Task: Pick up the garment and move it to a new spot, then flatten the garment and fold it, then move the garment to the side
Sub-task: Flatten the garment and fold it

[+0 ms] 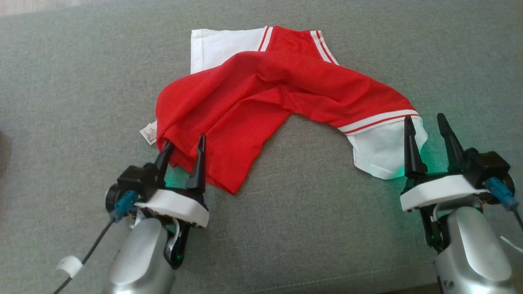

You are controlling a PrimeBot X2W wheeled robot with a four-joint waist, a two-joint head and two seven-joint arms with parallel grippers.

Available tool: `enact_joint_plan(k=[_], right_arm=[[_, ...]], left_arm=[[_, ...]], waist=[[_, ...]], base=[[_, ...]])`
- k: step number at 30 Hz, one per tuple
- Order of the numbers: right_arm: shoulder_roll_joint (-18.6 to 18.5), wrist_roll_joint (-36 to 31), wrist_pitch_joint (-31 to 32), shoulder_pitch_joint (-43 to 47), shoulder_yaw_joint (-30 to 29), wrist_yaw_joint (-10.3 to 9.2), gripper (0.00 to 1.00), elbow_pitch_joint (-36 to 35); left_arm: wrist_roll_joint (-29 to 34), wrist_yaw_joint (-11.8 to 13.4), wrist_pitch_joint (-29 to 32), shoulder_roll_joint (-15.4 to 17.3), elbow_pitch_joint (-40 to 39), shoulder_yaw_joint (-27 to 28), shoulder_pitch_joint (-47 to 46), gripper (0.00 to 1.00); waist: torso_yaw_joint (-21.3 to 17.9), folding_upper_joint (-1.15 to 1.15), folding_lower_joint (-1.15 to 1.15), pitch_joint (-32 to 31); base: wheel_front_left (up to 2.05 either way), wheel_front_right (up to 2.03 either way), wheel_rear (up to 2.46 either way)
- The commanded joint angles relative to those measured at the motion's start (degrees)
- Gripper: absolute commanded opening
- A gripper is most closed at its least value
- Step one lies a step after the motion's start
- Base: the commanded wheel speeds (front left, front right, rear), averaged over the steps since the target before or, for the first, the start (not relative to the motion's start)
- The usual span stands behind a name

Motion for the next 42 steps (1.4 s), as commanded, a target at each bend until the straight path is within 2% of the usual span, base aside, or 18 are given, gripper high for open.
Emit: enact_joint_plan(k=[1, 11, 12, 14, 17, 20, 28, 32, 36, 42], right_arm=[[0.53, 0.26, -0.33, -1.12, 1.11, -0.05, 1.0, -1.29], [0.85, 0.81, -0.33, -1.71, 1.7, -0.05, 1.0, -0.9], [0.87, 0.84, -0.33, -1.72, 1.81, -0.05, 1.0, -0.88], [0.91, 1.05, -0.33, -1.8, 2.0, -0.05, 1.0, -0.77], [0.94, 1.38, -0.33, -1.99, 2.21, -0.05, 1.0, -0.48], [0.98, 1.69, -0.33, -1.82, 2.05, -0.05, 1.0, -0.09], [1.06, 2.76, -0.33, 1.29, 1.34, -0.05, 1.0, 1.42], [1.07, 3.51, -0.33, 2.88, 1.34, -0.05, 1.0, 2.15], [1.08, 3.83, -0.33, 3.27, 1.84, -0.05, 1.0, 2.46], [1.09, 3.95, -0.33, 2.68, 2.35, -0.05, 1.0, 2.29]], left_arm=[[0.61, 0.11, -0.54, 0.36, -1.18, 1.62, 0.16, 1.0], [-3.88, 0.1, -0.54, 0.21, 0.73, 4.56, -1.65, 1.0], [-4.43, 0.1, -0.54, 0.21, 0.95, 4.77, -1.93, 0.74], [-4.82, 0.1, -0.54, 0.2, 1.24, 5.36, -2.8, 0.0], [-3.87, 0.1, -0.54, 0.2, -0.22, 6.63, -4.0, 0.0], [-2.56, 0.1, -0.54, 0.2, -3.85, 5.66, -4.13, 0.0], [-1.85, 0.1, -0.54, 0.44, -15.79, -5.87, 0.59, 0.0], [-3.48, 0.1, -0.54, 1.14, -17.39, -11.69, 4.01, 0.0], [-4.57, 0.1, -0.54, 2.12, -16.39, -12.36, 5.51, 0.0], [-5.32, 0.1, -0.54, 3.43, -14.69, -10.0, 4.45, 0.0]], waist=[[-0.03, 0.0, 0.0, -0.07], [-0.29, 0.0, 0.0, -0.16], [-0.33, 0.0, 0.0, -0.18], [-0.41, 0.0, 0.0, -0.18], [-0.47, 0.0, 0.0, -0.41], [-0.25, 0.0, 0.0, -1.41], [2.25, 0.0, 0.0, -7.01], [3.71, 0.0, 0.0, -9.35], [4.09, 0.0, 0.0, -10.0], [3.86, 0.0, 0.0, -9.55]], base=[[0.0, 0.0, 0.0], [0.0, 0.0, 0.0], [0.0, 0.0, 0.0], [0.0, 0.0, 0.0], [0.0, 0.0, 0.0], [0.0, 0.0, 0.0], [0.0, 0.0, 0.0], [0.0, 0.0, 0.0], [0.0, 0.0, 0.0], [0.0, 0.0, 0.0]])
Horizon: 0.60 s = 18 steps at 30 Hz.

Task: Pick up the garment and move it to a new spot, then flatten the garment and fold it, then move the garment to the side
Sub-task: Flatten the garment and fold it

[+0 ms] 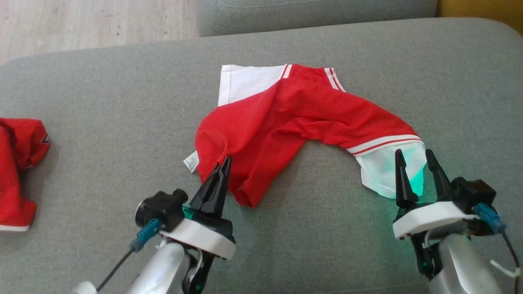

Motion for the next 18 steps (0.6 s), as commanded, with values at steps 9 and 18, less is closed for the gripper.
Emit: enact_joint_plan(k=[9, 18], right_arm=[[-0.01, 0.92, -0.33, -1.91, 1.67, -0.04, 1.0, -1.08], [-0.01, 1.09, -0.33, -2.94, 1.49, -0.04, 1.0, -1.51]], left_arm=[[-5.12, 0.1, -0.29, 1.23, -4.65, -8.83, -5.32, 0.0], [-2.29, 0.1, -0.29, 5.23, 0.28, 1.03, -10.61, 0.0]], waist=[[-1.33, 0.0, 0.0, -0.01], [-1.38, 0.0, 0.0, 1.47]], base=[[0.0, 0.0, 0.0], [0.0, 0.0, 0.0]])
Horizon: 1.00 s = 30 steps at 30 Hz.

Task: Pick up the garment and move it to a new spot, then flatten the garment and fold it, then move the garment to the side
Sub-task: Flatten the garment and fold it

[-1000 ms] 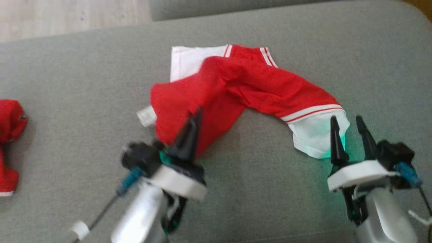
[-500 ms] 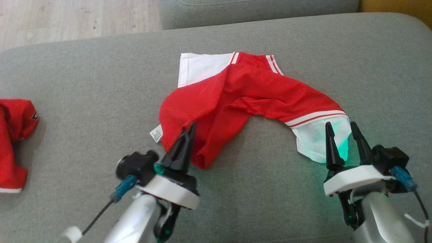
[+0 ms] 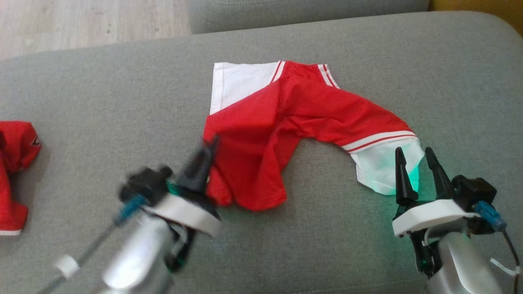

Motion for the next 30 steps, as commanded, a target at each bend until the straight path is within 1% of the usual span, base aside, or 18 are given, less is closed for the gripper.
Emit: enact_joint_plan(k=[1, 5, 8, 11, 13, 14, 15, 16, 18, 20, 23, 25, 26, 28, 30], right_arm=[[-0.04, 0.32, -0.33, -2.57, 1.41, -0.04, 1.0, -2.04], [-0.04, 0.83, -0.33, -3.8, 2.31, -0.04, 1.0, -2.44], [-0.04, 1.45, -0.33, -4.42, 3.0, -0.04, 1.0, -2.65], [-0.04, 1.9, -0.33, -4.86, 3.49, -0.04, 1.0, -2.72], [-0.04, 2.11, -0.33, -5.11, 3.72, -0.04, 1.0, -2.68], [-0.04, 2.15, -0.33, -5.16, 3.73, -0.04, 1.0, -2.65], [-0.04, 2.17, -0.33, -5.17, 3.71, -0.04, 1.0, -2.6], [-0.04, 2.21, -0.33, -5.2, 3.68, -0.04, 1.0, -2.54], [-0.04, 2.22, -0.33, -5.21, 3.6, -0.04, 1.0, -2.46], [-0.04, 2.22, -0.33, -5.06, 3.44, -0.04, 1.0, -2.25], [-0.04, 2.14, -0.33, -4.5, 3.27, -0.04, 1.0, -2.11], [-0.04, 2.11, -0.33, -4.11, 3.11, -0.04, 1.0, -2.04], [-0.04, 2.12, -0.33, -3.94, 3.07, -0.04, 1.0, -1.95], [-0.04, 2.14, -0.33, -3.61, 3.39, -0.04, 1.0, -1.84], [-0.04, 2.13, -0.33, -3.36, 3.52, -0.04, 1.0, -1.73]], left_arm=[[0.49, 0.1, -0.29, 2.41, -0.9, 3.48, -5.65, 0.0], [1.12, 0.1, -0.29, 6.64, 1.45, 6.71, -11.58, 0.0], [0.7, 0.1, -0.29, 9.46, 4.34, 7.19, -14.77, 0.0], [-0.61, 0.1, -0.29, 11.76, 8.02, 8.02, -17.24, 0.0], [-1.27, 0.1, -0.29, 12.64, 10.46, 9.34, -18.49, 0.0], [-1.52, 0.1, -0.29, 12.63, 11.3, 10.14, -18.81, 0.2], [-1.62, 0.1, -0.29, 12.45, 12.03, 10.71, -18.83, 0.71], [-1.75, 0.1, -0.29, 12.09, 12.72, 11.25, -18.65, 1.0], [-1.77, 0.1, -0.29, 11.64, 13.13, 12.11, -18.36, 1.0], [-1.59, 0.1, -0.29, 10.25, 13.49, 14.67, -17.12, 1.0], [-1.09, 0.1, -0.29, 6.93, 12.96, 18.87, -13.59, 1.0], [-0.75, 0.1, -0.29, 4.22, 12.0, 20.48, -10.58, 1.0], [-0.56, 0.1, -0.29, 2.82, 11.43, 20.9, -8.99, 1.0], [-0.45, 0.1, -0.29, 0.22, 10.27, 19.89, -5.79, 1.0], [-0.63, 0.1, -0.29, -1.89, 8.96, 17.67, -2.99, 1.0]], waist=[[-0.14, 0.0, 0.0, 0.82], [-0.75, 0.0, 0.0, 2.58], [-1.52, 0.0, 0.0, 3.75], [-2.32, 0.0, 0.0, 4.64], [-2.77, 0.0, 0.0, 5.0], [-2.89, 0.0, 0.0, 5.05], [-2.99, 0.0, 0.0, 5.06], [-3.05, 0.0, 0.0, 5.05], [-3.06, 0.0, 0.0, 4.99], [-2.97, 0.0, 0.0, 4.62], [-2.53, 0.0, 0.0, 3.76], [-2.14, 0.0, 0.0, 3.31], [-1.88, 0.0, 0.0, 3.11], [-1.53, 0.0, 0.0, 2.78], [-1.14, 0.0, 0.0, 2.47]], base=[[0.0, 0.0, 0.0], [0.0, 0.0, 0.0], [0.0, 0.0, 0.0], [0.0, 0.0, 0.0], [0.0, 0.0, 0.0], [0.0, 0.0, 0.0], [0.0, 0.0, 0.0], [0.0, 0.0, 0.0], [0.0, 0.0, 0.0], [0.0, 0.0, 0.0], [0.0, 0.0, 0.0], [0.0, 0.0, 0.0], [0.0, 0.0, 0.0], [0.0, 0.0, 0.0], [0.0, 0.0, 0.0]])
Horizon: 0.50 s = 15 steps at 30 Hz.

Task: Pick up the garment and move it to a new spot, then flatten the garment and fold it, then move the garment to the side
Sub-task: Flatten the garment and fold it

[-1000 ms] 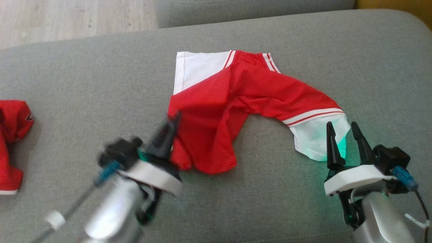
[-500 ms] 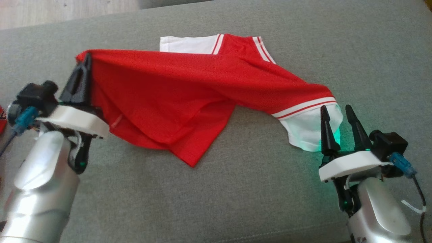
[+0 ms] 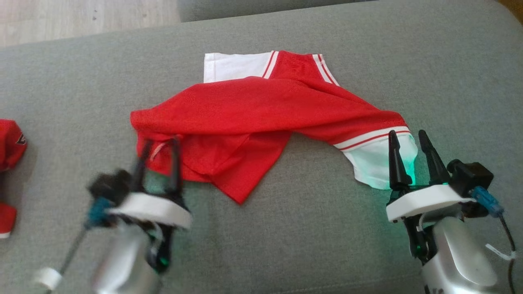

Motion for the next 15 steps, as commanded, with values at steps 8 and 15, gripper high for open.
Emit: enact_joint_plan(k=[8, 15], right_arm=[[-0.08, -0.39, -0.33, -0.33, 2.17, -0.04, 1.0, -0.91], [-0.08, -0.92, -0.33, -0.72, 2.43, -0.04, 1.0, -1.05]], left_arm=[[-2.86, 0.1, -0.29, -0.94, -4.29, -10.3, 2.9, 1.0], [-0.65, 0.1, -0.29, 0.32, -1.46, -12.76, 1.63, 1.0]], waist=[[0.49, 0.0, 0.0, -0.22], [-0.54, 0.0, 0.0, 1.16]], base=[[0.0, 0.0, 0.0], [0.0, 0.0, 0.0]])
